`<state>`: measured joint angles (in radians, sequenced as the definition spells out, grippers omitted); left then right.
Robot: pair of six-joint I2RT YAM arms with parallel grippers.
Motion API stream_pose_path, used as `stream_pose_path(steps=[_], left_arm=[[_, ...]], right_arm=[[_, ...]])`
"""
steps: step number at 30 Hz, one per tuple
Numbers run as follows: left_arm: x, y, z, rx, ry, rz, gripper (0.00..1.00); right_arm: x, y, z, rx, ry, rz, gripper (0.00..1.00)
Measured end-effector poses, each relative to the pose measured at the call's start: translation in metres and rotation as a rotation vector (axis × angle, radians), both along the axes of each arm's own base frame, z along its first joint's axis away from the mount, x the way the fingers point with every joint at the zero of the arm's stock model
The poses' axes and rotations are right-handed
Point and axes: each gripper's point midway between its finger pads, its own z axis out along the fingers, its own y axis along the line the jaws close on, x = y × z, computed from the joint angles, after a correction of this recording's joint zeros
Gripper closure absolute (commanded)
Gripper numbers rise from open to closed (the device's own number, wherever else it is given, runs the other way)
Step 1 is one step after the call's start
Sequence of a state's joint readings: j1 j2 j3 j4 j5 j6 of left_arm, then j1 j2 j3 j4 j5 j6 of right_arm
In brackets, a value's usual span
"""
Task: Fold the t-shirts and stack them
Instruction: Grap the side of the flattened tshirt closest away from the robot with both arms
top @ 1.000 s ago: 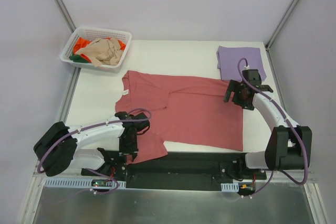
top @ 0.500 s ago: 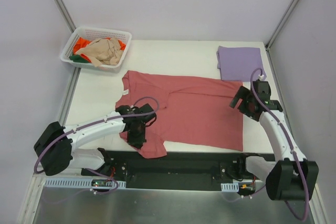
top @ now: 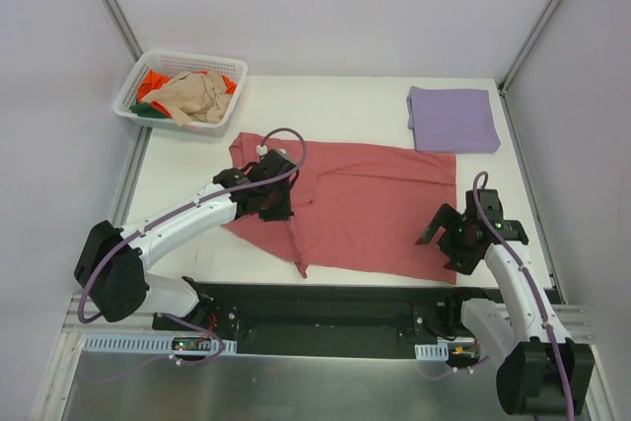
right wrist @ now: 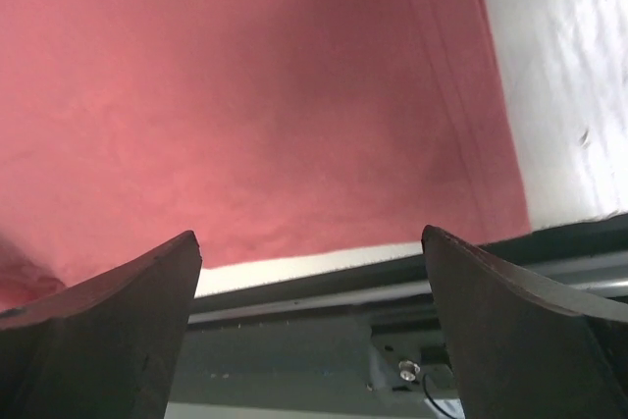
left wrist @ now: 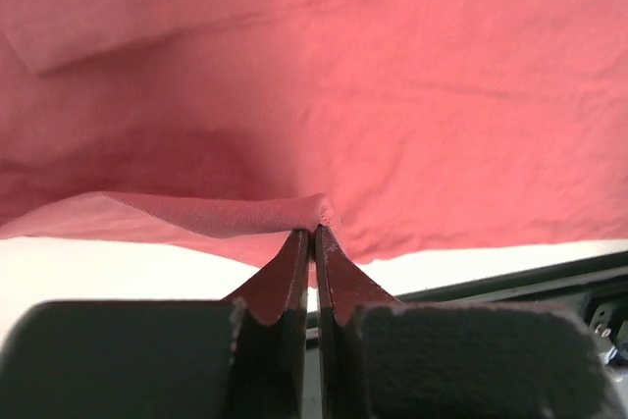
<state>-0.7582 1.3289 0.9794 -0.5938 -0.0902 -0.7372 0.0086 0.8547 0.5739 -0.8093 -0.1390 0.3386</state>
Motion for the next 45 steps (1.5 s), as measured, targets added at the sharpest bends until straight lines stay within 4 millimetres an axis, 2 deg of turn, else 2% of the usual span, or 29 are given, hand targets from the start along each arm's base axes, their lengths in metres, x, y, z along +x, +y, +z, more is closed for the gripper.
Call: stream_pose_path(steps=[3, 7, 12, 17, 24, 29, 34, 39, 45], left_arm=[[0.016, -0.004, 0.004, -0.017, -0.035, 0.006, 1.0], [0.027, -0.002, 0.006, -0.028, -0.057, 0.019, 1.0], [0.036, 0.0, 0.008, -0.039, -0.08, 0.03, 1.0], [0.038, -0.001, 0.008, -0.043, -0.093, 0.019, 1.0], [0.038, 0.007, 0.0, -0.025, -0.082, 0.028, 1.0], [0.037, 0.013, -0.006, -0.016, -0.073, 0.04, 1.0], [0.034, 0.019, -0.007, -0.016, -0.075, 0.051, 1.0], [0.035, 0.021, -0.005, -0.02, -0.081, 0.058, 1.0], [0.035, 0.021, 0.0, -0.033, -0.097, 0.058, 1.0]], right_arm=[[-0.014, 0.006, -0.008, 0.037, 0.039, -0.014, 0.01], [-0.028, 0.009, -0.016, 0.059, 0.074, -0.046, 0.03], [-0.028, 0.006, -0.02, 0.047, 0.084, -0.07, 0.07], [-0.03, 0.004, -0.039, 0.037, 0.14, -0.095, 0.08], [-0.016, 0.0, -0.039, 0.015, 0.118, -0.13, 0.08], [0.008, -0.017, -0.04, -0.081, 0.076, -0.13, 0.07], [0.022, -0.03, -0.04, -0.158, 0.085, -0.121, 0.07], [0.018, -0.042, -0.038, -0.219, 0.087, -0.133, 0.07], [0.012, -0.052, -0.028, -0.249, 0.052, -0.176, 0.13]])
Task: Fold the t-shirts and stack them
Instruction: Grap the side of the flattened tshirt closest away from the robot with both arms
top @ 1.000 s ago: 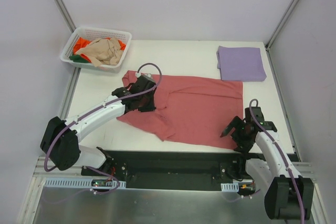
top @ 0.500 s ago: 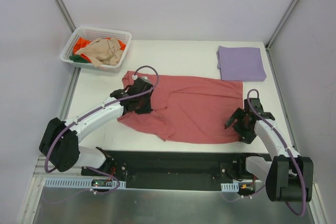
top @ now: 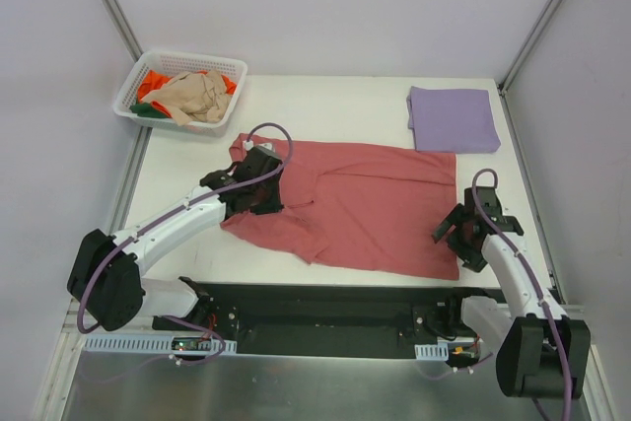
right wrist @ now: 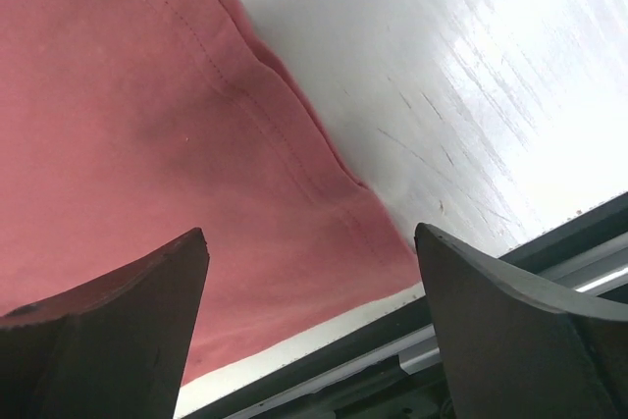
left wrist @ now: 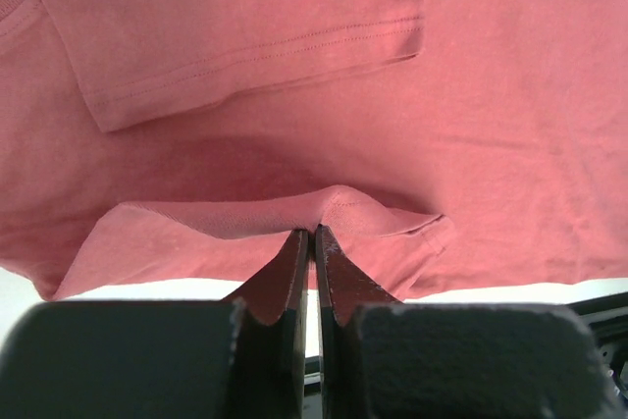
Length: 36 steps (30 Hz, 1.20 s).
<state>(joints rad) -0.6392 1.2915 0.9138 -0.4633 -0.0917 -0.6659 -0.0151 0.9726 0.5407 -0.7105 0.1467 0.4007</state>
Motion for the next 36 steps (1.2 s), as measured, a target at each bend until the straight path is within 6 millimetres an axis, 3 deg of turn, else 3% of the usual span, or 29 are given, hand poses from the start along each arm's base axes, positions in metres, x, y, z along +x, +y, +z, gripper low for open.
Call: stream_pose_path(steps=[4, 12, 17, 22, 25, 31, 36], left_arm=[[-0.002, 0.001, -0.001, 0.0, 0.0, 0.0, 1.0], [-0.002, 0.004, -0.003, 0.002, 0.002, 0.006, 1.0], [-0.005, 0.006, -0.006, 0.006, 0.008, 0.006, 1.0], [-0.004, 0.006, -0.006, 0.006, 0.007, 0.007, 1.0], [-0.004, 0.006, -0.006, 0.01, 0.004, 0.01, 1.0], [-0.003, 0.008, -0.006, 0.017, -0.001, 0.015, 1.0], [-0.004, 0.01, -0.007, 0.021, -0.004, 0.018, 1.0]], right_arm=[[-0.007, 0.001, -0.001, 0.005, -0.019, -0.012, 0.21], [-0.028, 0.009, -0.009, 0.05, 0.047, -0.006, 0.23], [-0.033, 0.011, -0.002, 0.061, 0.045, -0.002, 0.23], [-0.031, 0.015, 0.018, 0.081, 0.023, 0.004, 0.32], [-0.036, 0.025, 0.02, 0.114, 0.027, 0.021, 0.39], [-0.048, 0.043, 0.007, 0.17, 0.108, 0.049, 0.41], [-0.058, 0.046, -0.01, 0.179, 0.182, 0.026, 0.48]])
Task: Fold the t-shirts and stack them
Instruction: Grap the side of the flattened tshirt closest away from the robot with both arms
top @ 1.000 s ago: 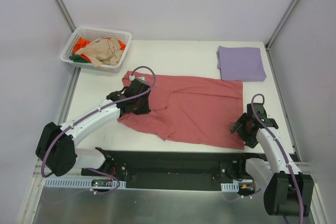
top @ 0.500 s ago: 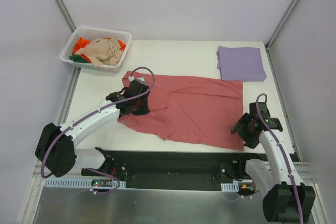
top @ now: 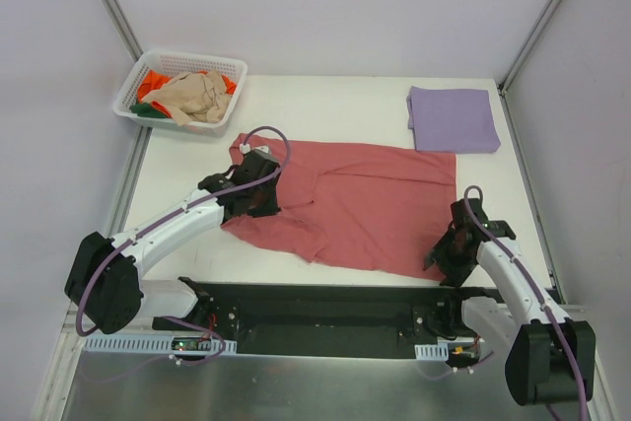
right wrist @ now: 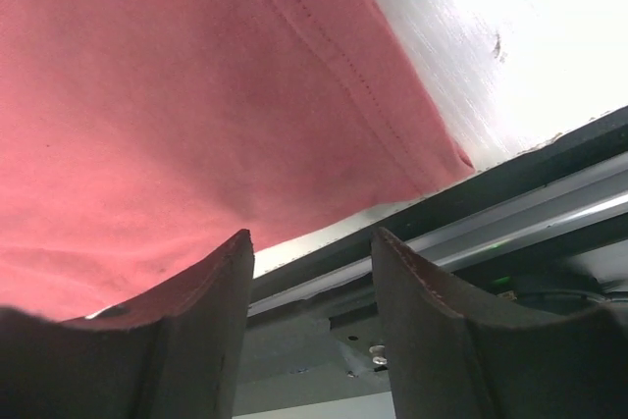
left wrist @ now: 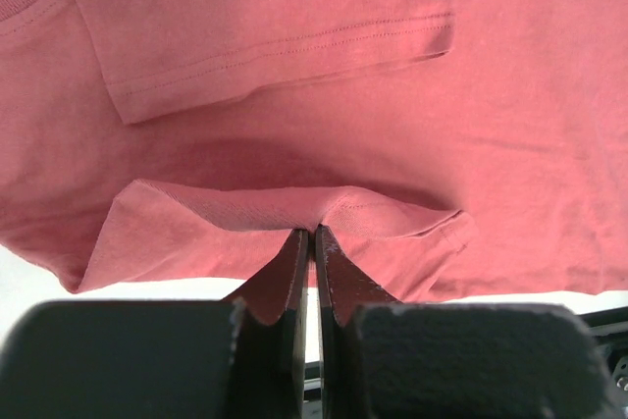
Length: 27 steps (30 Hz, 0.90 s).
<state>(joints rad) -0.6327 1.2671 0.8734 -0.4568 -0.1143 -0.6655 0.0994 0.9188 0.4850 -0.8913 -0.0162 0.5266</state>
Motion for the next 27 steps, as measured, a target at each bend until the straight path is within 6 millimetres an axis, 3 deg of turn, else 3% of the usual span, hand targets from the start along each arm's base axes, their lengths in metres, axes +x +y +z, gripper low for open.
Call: stream_pose_path(steps=[9, 14, 22, 27], left_arm=[[0.0, 0.0, 0.0, -0.001, -0.002, 0.0, 1.0], [0.002, 0.001, 0.0, -0.002, -0.003, 0.007, 1.0], [0.003, 0.003, 0.0, -0.001, -0.004, 0.014, 1.0], [0.004, 0.004, 0.0, -0.002, -0.004, 0.02, 1.0]], right_arm=[[0.006, -0.007, -0.01, -0.044, -0.006, -0.035, 0.51], [0.006, -0.011, -0.012, -0.068, 0.012, -0.036, 0.6], [0.01, -0.013, -0.013, -0.084, 0.028, -0.01, 0.92], [0.013, -0.012, -0.013, -0.081, 0.026, 0.006, 1.0]])
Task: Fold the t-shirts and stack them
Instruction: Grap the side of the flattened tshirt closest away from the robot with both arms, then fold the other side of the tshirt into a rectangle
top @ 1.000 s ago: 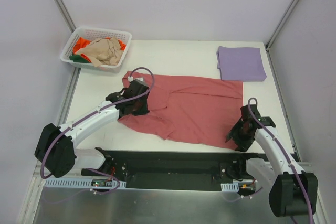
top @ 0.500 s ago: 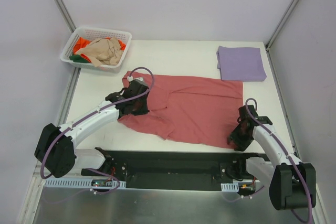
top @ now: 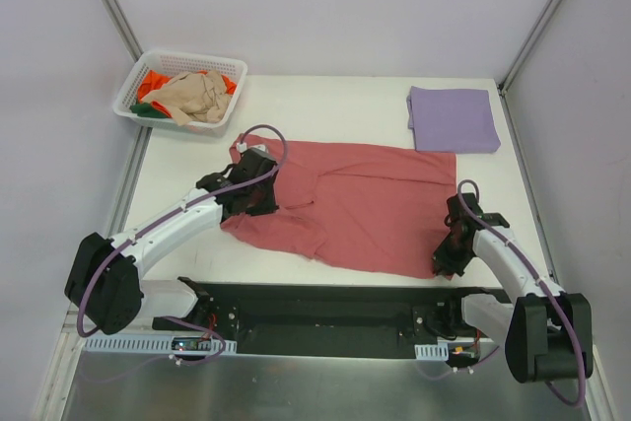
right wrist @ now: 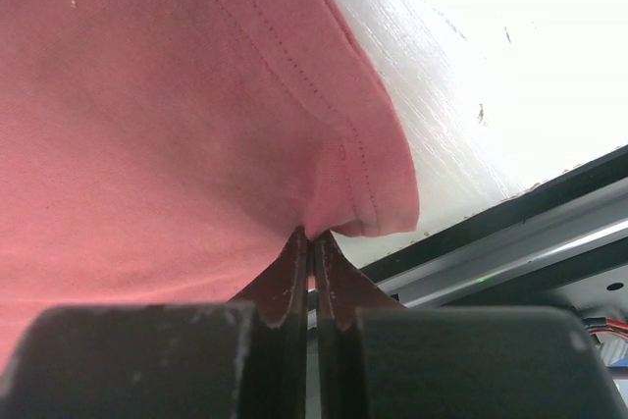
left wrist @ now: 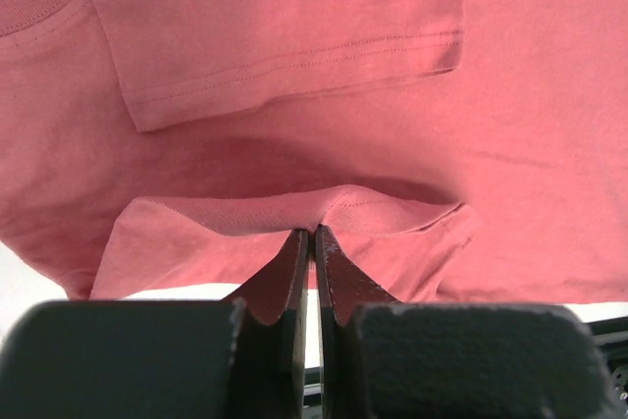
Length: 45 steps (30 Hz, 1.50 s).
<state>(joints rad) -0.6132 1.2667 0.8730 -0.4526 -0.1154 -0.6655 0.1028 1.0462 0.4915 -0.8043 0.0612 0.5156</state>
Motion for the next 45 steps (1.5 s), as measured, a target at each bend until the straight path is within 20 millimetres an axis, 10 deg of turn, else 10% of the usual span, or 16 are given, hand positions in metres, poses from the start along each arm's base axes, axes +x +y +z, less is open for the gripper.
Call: stream_pose_path(steps=[9, 31, 45], left_arm=[[0.005, 0.007, 0.015, -0.027, -0.048, 0.028, 1.0], [0.068, 0.052, 0.101, 0.032, -0.432, 0.153, 1.0], [0.13, 0.065, 0.082, 0.118, -0.396, 0.165, 1.0]], right_arm=[[0.014, 0.003, 0.01, 0.016, -0.042, 0.045, 1.0], [0.131, 0.011, 0.085, 0.004, -0.222, 0.214, 1.0], [0.181, 0.014, 0.084, 0.017, -0.241, 0.209, 0.99]])
